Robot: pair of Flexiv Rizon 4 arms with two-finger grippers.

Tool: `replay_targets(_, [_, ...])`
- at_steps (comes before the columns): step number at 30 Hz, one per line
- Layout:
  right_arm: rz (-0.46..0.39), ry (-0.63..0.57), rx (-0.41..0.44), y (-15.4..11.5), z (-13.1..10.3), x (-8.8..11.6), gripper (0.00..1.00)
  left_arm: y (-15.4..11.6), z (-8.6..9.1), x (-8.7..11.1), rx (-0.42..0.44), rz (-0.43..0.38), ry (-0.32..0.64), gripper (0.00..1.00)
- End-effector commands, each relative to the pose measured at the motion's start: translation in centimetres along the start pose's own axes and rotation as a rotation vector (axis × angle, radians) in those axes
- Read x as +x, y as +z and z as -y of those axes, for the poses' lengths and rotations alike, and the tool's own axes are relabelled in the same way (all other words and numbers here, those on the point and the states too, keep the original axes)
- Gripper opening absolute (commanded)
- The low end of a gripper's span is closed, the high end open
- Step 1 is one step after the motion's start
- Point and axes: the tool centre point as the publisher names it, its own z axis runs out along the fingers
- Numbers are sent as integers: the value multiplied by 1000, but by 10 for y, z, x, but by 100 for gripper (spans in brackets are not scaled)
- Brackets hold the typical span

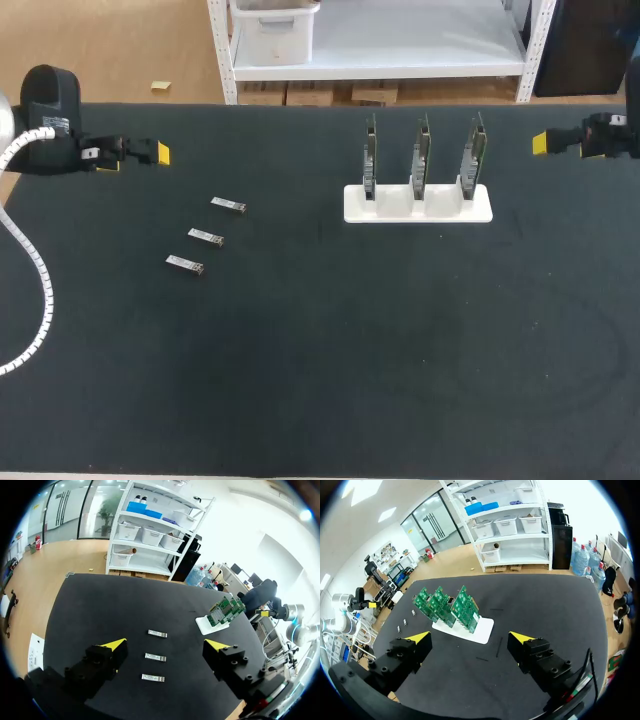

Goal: Pick up the optical module with the left hand, and insert it into the network port with the right hand.

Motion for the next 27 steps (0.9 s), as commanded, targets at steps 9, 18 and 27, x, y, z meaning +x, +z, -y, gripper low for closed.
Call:
replay_targets(9, [0, 0, 0, 0, 0, 0, 100, 0, 0, 0, 0, 0, 0, 100])
replay_targets(18, [0, 0, 0, 0, 0, 0, 100, 0, 0, 0, 0, 0, 0, 100])
replay_targets(27, [0, 0, 0, 0, 0, 0, 100, 8, -6, -7, -31, -70, 87, 100])
